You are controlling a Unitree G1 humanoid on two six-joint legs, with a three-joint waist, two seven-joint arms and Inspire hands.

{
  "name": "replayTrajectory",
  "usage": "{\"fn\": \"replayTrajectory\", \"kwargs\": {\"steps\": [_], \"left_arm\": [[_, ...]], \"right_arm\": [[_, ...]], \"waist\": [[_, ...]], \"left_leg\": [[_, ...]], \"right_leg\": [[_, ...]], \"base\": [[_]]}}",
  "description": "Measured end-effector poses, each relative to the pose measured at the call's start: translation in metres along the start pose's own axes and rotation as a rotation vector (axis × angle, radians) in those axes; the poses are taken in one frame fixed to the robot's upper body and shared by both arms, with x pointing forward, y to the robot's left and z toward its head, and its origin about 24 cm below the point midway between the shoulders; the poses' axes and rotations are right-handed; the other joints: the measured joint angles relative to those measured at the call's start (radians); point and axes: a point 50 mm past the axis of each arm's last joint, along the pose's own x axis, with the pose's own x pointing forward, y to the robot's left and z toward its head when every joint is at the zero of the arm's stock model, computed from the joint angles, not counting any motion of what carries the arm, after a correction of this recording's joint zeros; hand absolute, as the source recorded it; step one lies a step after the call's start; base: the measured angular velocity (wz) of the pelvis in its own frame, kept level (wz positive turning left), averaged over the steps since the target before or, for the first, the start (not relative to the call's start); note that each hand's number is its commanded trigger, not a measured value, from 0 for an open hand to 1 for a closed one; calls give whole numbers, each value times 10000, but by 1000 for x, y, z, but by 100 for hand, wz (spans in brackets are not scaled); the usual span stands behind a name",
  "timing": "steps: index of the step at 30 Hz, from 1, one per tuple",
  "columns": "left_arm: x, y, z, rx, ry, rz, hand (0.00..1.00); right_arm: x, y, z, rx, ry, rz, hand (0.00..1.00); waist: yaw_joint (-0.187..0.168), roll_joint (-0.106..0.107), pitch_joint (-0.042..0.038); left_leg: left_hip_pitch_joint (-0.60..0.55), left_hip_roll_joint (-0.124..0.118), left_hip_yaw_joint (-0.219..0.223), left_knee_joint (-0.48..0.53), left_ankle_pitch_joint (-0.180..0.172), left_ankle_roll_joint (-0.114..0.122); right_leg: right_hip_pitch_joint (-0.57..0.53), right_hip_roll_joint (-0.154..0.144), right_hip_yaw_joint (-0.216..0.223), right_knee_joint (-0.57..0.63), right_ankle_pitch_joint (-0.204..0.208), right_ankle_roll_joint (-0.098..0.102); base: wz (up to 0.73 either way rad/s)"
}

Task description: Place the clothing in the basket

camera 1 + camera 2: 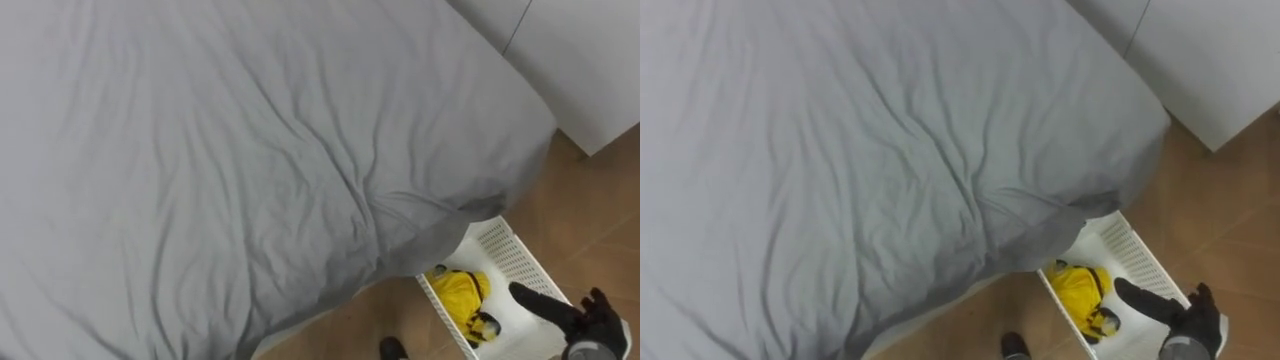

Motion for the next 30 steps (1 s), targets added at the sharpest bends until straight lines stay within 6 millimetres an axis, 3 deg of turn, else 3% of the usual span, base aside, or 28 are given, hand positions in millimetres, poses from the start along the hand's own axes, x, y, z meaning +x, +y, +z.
{"fn": "replayTrajectory", "kwargs": {"steps": [4, 6, 13, 14, 15, 16, 20, 23, 30], "left_arm": [[-1, 1, -6, -87, 177, 2, 0], [-2, 2, -7, -193, 107, 49, 0], [-8, 2, -27, -237, 281, 106, 0], [-8, 3, -28, -204, 283, 142, 0], [-9, 5, -31, -344, 341, 275, 0], [-10, 6, -35, -342, 446, 370, 0], [-12, 9, -43, -430, 633, 577, 0], [-12, 10, -42, -675, 629, 720, 0], [-11, 8, -38, -647, 500, 750, 0]], "right_arm": [[-3, -12, -12, 187, 358, -205, 0], [-5, -20, -21, 247, 637, -284, 0], [-17, -49, -54, 123, 1729, -808, 0], [-18, -52, -58, 104, 1877, -856, 0], [-23, -60, -70, 16, 2315, -1017, 0], [-28, -64, -79, 78, 2703, -1095, 0], [-45, -67, -111, 343, 3970, -1185, 0], [-60, -66, -135, 409, 5005, -1092, 0], [-68, -63, -147, 278, 5752, -703, 0]], "waist": [[-41, -160, 84], [-8, -281, 78], [-1, -716, -9], [-3, -797, 8], [10, -937, -21], [36, -1007, -126], [64, -1401, -207], [282, -1633, -207], [538, -1714, -148]], "left_leg": [[455, 27, -115, -13, 10, -11], [655, 22, -203, -36, 9, -12], [1987, 47, -732, -530, -41, -85], [2117, 48, -818, -570, -41, -85], [2377, 36, -1007, -622, -40, -87], [2579, 39, -1210, -656, -44, -94], [3187, 39, -1648, -713, -74, -131], [3482, 25, -1994, -726, -169, -144], [3638, -29, -2580, -710, -199, -141]], "right_leg": [[607, -9, -149, -227, -41, -18], [848, -36, -254, -246, -90, -14], [2526, 43, -807, -981, -119, 6], [2716, 55, -851, -1082, -112, 13], [3059, 56, -953, -1167, -127, 29], [3423, 43, -1099, -1407, -128, 30], [4419, 45, -1433, -2021, -111, 56], [5017, 35, -1715, -2358, -89, 95], [5515, -22, -2211, -2518, -84, 102]], "base": [[5], [17], [19], [39], [45], [44], [36], [28], [25]]}}
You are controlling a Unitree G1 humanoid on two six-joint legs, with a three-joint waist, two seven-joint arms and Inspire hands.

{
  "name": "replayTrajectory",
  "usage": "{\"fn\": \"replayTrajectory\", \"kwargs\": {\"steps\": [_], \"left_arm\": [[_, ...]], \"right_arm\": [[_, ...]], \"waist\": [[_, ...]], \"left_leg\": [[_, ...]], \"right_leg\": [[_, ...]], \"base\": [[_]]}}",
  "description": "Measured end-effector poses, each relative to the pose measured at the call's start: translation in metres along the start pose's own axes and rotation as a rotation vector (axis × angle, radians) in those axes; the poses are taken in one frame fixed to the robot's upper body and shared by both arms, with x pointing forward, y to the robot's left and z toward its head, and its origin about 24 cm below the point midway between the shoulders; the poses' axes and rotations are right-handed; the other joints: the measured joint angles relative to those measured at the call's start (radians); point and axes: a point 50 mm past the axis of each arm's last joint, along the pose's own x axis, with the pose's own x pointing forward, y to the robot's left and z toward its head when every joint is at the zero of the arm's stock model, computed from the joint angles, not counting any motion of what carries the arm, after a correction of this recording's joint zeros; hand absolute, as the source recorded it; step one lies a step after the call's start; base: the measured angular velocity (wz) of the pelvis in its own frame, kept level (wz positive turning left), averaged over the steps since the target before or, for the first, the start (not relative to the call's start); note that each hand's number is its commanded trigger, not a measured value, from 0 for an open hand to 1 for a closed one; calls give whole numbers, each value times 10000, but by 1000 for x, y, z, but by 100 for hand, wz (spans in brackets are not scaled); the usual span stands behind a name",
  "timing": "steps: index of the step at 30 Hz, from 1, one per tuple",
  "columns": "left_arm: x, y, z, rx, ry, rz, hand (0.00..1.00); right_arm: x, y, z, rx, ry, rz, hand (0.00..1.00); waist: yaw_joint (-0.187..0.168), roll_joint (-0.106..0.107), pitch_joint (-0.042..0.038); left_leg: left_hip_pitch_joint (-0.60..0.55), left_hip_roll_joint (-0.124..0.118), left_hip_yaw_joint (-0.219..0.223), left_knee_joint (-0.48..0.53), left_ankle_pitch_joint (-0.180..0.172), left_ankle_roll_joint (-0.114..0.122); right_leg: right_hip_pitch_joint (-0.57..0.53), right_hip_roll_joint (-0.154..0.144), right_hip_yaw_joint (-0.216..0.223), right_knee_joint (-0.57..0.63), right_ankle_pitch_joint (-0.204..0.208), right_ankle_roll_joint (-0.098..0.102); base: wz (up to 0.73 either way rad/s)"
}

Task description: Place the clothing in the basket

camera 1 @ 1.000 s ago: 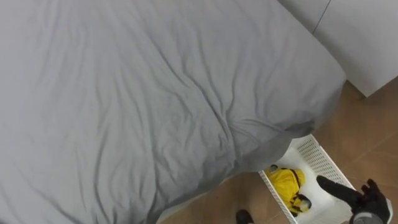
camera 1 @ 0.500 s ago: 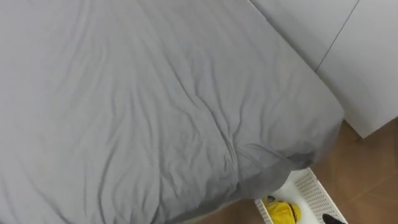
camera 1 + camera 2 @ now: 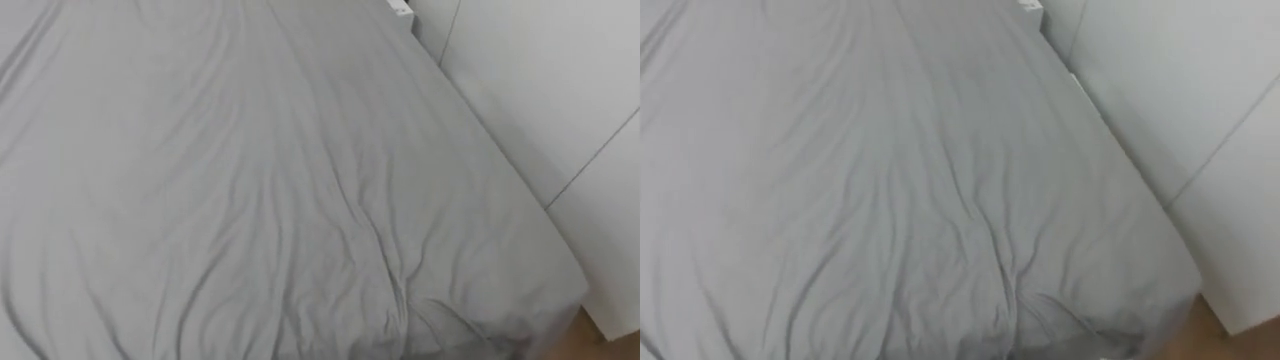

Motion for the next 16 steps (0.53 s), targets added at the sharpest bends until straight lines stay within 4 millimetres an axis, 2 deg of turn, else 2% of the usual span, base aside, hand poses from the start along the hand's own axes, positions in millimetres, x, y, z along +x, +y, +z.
{"fn": "replayTrajectory", "kwargs": {"steps": [2, 4, 5, 6, 7, 8, 10, 14, 16], "left_arm": [[0, 1, 1, -91, 0, 45, 0], [1, 1, 3, -8, -60, 71, 0], [1, 1, 5, 2, -115, 77, 0], [2, 1, 8, 74, -211, 73, 0], [3, -1, 13, 201, -338, 33, 0], [3, -2, 16, 250, -420, 3, 0], [4, -8, 23, 407, -627, -131, 0], [3, -12, 24, 390, -618, -225, 0], [3, -13, 23, 389, -600, -236, 0]], "right_arm": [[0, 3, 0, -285, 71, 241, 0], [0, 12, -1, -1417, 129, 702, 0], [0, 13, -2, -1677, 196, 799, 0], [0, 20, -3, -2265, 197, 1106, 0], [-1, 27, -4, -2811, 223, 1357, 0], [-1, 30, -5, -3038, 229, 1476, 0], [-2, 46, -4, -4074, 137, 2026, 0], [-4, 66, -1, -5539, -100, 2793, 0], [-5, 73, 3, -5608, -328, 3042, 0]], "waist": [[100, -37, 18], [344, -56, 25], [342, -92, 49], [399, -124, 64], [566, -92, 28], [604, -123, 29], [888, -163, 76], [1309, -191, 67], [1409, -164, 70]], "left_leg": [[-2, -1, -59, 11, 0, 0], [-6, -2, -98, 34, 1, -1], [-6, -6, -134, 46, 1, -1], [-28, -32, -275, 69, 0, 0], [-65, -52, -319, 70, -1, -1], [-85, -60, -332, 70, -1, -1], [-172, -82, -365, 70, -1, 0], [-180, -89, -401, 74, -1, 1], [-163, -90, -412, 74, -1, 1]], "right_leg": [[33, -12, -89, 2, 0, 0], [66, -21, -150, -9, 0, 0], [103, -31, -239, -21, 0, 0], [192, -50, -359, -97, -2, 2], [171, -60, -427, -172, -12, 16], [169, -68, -452, -184, -19, 25], [152, -85, -475, -217, -25, 34], [172, -95, -488, -156, -22, 35], [183, -91, -485, -153, -19, 34]], "base": [[8], [8], [22], [24], [20], [14], [10], [1], [0]]}}
